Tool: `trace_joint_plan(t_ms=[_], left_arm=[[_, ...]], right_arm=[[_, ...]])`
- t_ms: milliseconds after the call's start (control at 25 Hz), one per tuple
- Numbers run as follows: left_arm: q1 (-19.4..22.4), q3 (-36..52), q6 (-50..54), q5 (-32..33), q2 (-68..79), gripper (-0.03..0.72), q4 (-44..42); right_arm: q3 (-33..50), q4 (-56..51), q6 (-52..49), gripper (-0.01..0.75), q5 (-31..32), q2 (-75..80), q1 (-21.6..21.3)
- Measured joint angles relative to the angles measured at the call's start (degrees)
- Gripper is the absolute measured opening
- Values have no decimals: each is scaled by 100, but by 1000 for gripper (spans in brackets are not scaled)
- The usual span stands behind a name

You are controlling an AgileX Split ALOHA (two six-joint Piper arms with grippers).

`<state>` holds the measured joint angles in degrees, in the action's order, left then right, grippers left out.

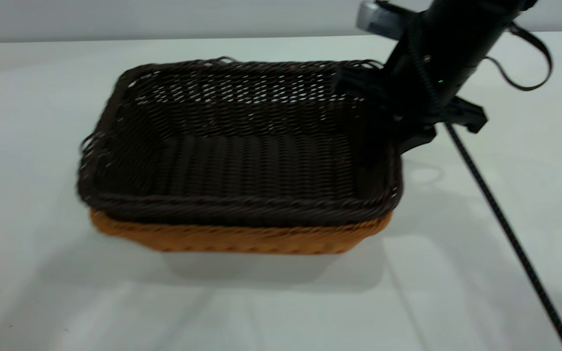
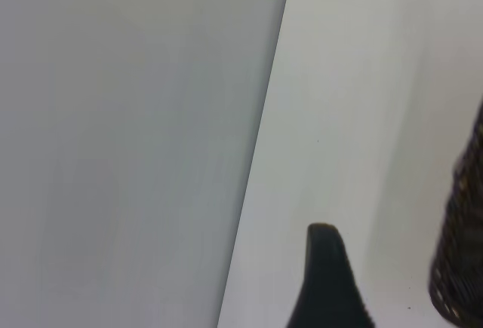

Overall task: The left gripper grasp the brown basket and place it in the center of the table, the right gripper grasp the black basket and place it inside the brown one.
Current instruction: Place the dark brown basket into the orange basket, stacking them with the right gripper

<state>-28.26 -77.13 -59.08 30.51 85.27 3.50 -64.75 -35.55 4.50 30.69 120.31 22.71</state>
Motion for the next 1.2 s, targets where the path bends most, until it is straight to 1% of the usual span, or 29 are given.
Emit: trace_joint_plan(t_ms=[80, 160, 280, 360, 480, 720, 880, 1040, 1200], left_arm=[[0, 0, 0, 0, 0, 449, 0], [0, 0, 0, 0, 0, 449, 0], [0, 0, 67, 0, 0, 449, 0], [0, 0, 137, 0, 0, 449, 0], [0, 0, 162, 0, 0, 449, 0], [0, 0, 251, 0, 0, 449, 5], [0, 0, 261, 13, 0, 449, 5], [0, 0, 266, 29, -6, 449, 5], [0, 0, 297, 251, -271, 449, -1]], right_arm=[[-5, 7, 89, 87, -5, 0, -157], [-5, 7, 136, 88, -22, 0, -226], [-5, 20, 203, 97, -75, 0, -225], [-5, 20, 309, 118, -87, 0, -225], [-5, 119, 431, 188, -104, 0, -225], [-10, 297, 530, 405, 101, -82, -231], [-10, 519, 568, 507, 292, -385, -231], [-10, 944, 569, 542, 419, -913, -231], [-10, 1309, 470, 543, 971, -1694, -231]])
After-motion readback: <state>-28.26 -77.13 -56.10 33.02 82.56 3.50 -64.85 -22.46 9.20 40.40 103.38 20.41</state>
